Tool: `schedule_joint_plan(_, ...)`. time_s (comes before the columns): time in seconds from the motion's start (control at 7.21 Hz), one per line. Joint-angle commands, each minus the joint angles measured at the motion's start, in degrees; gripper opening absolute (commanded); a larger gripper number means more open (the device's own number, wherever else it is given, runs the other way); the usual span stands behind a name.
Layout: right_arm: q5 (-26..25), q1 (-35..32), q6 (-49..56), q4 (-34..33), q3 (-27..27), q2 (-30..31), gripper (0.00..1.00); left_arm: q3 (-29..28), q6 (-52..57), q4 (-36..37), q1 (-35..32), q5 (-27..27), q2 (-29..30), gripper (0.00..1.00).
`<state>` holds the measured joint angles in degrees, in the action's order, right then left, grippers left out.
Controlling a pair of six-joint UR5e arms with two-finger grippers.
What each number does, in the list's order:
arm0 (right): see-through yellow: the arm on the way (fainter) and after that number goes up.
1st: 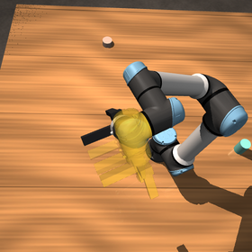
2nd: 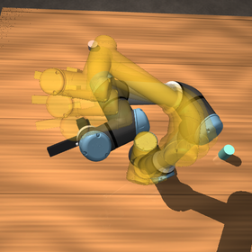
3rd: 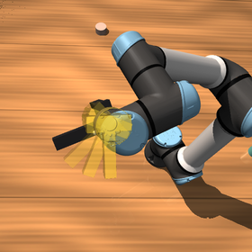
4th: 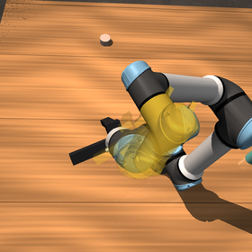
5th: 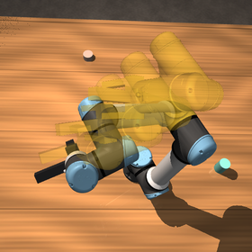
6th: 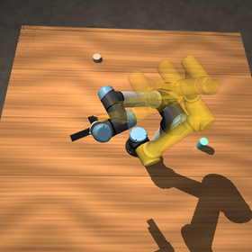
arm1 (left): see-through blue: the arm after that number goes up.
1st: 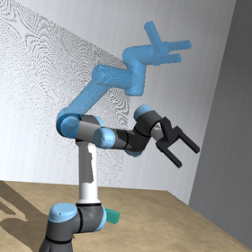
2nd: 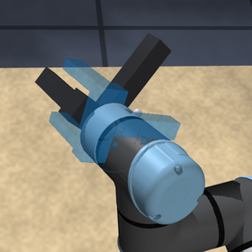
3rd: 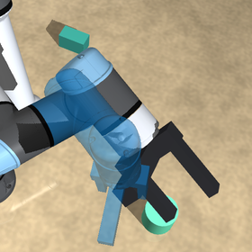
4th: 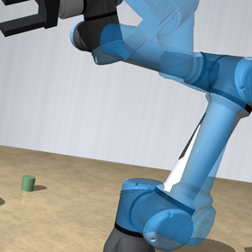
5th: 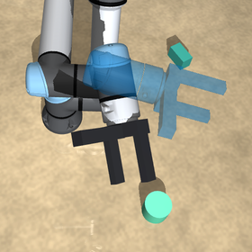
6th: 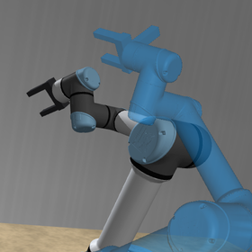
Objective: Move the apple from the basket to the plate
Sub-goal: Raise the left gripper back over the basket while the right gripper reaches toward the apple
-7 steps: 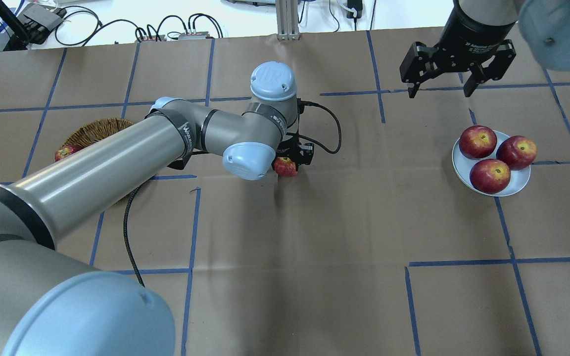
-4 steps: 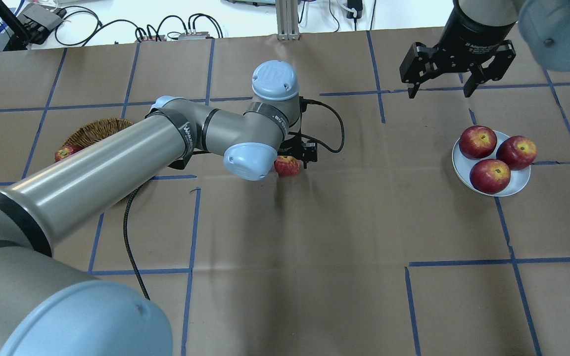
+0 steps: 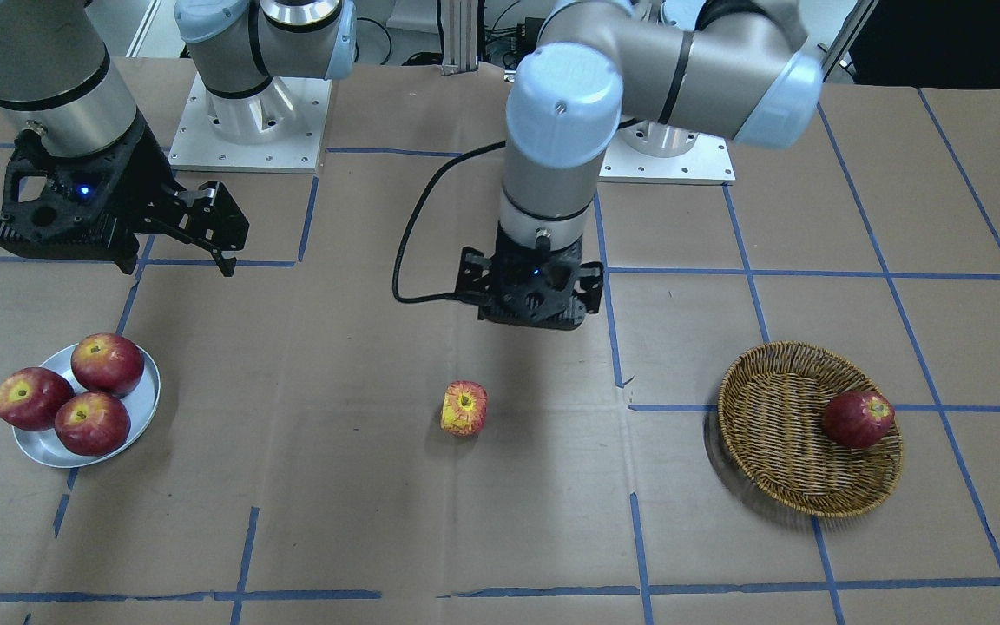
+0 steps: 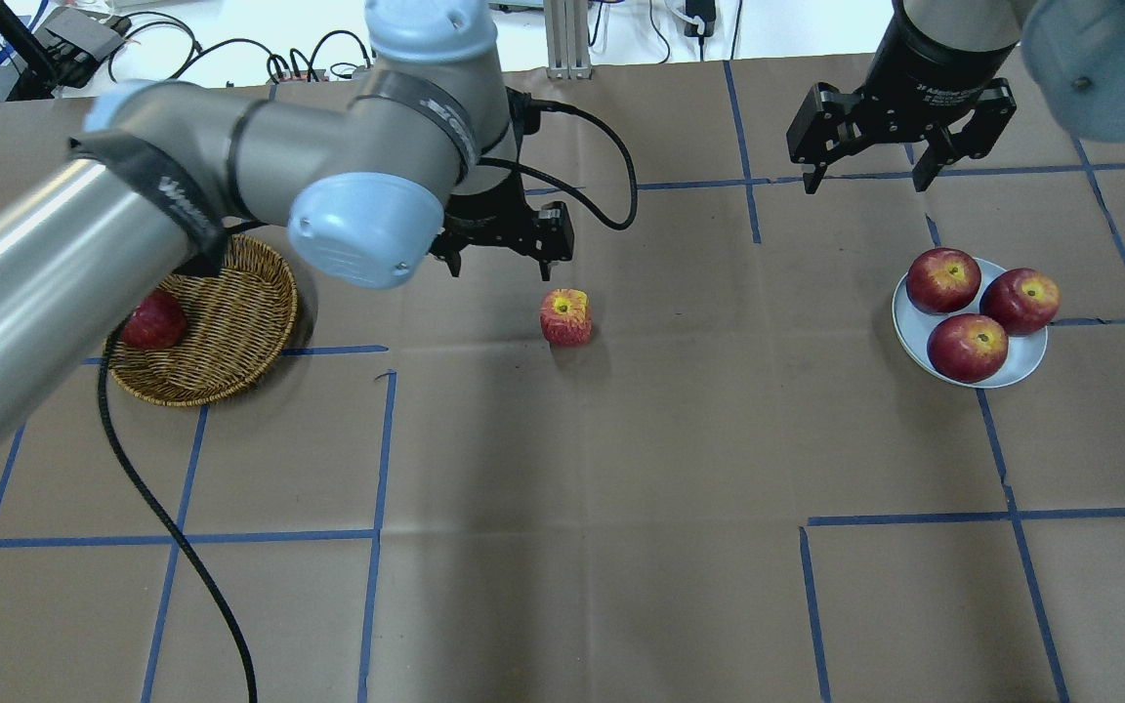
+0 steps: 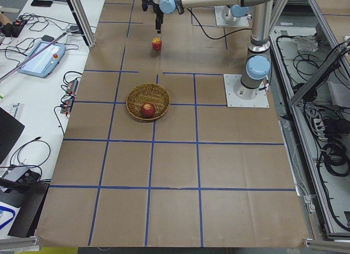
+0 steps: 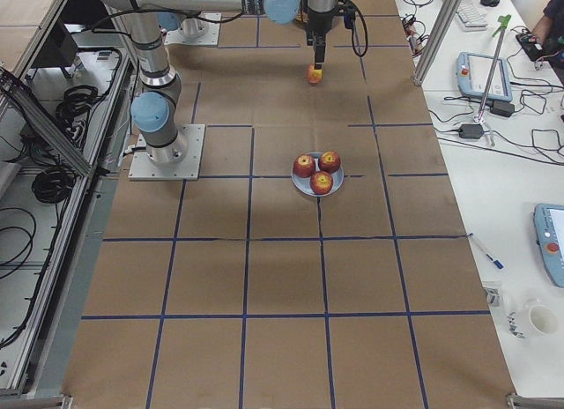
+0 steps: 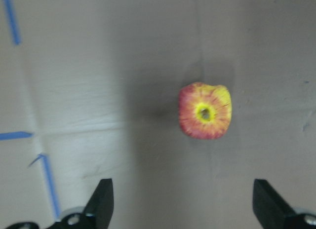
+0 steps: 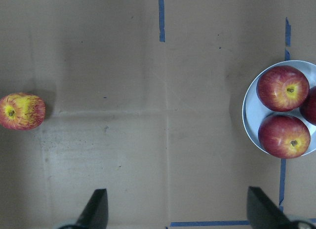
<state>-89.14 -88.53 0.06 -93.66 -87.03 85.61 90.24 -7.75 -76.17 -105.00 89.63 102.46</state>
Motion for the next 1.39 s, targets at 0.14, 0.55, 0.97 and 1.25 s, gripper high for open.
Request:
schedule_joint_plan(0.14,-0.1,-1.6,-3.6,-3.7,0.3,-1.6,1.00,1.2,20.1,-13.1,12.4,0.2,-13.8,0.99)
schedule_joint_plan(0.55,-1.0,-14.8,-18.1,-13.9,0.8,-11.0,1.00,2.4,21.4,-12.9,13.9,0.3,-14.4,0.99)
schedule_joint_plan(0.97,-3.8,-23.0,-28.9,-25.5,0.4,-21.8,1.00,2.5,21.5,-12.5,14.1,0.5,-14.3,0.99)
schedule_joint_plan(1.25,-4.2,-24.8,-30.0,-30.3,0.1,-27.2,1.00,2.5,21.5,-12.4,14.1,0.5,-14.2,0.99)
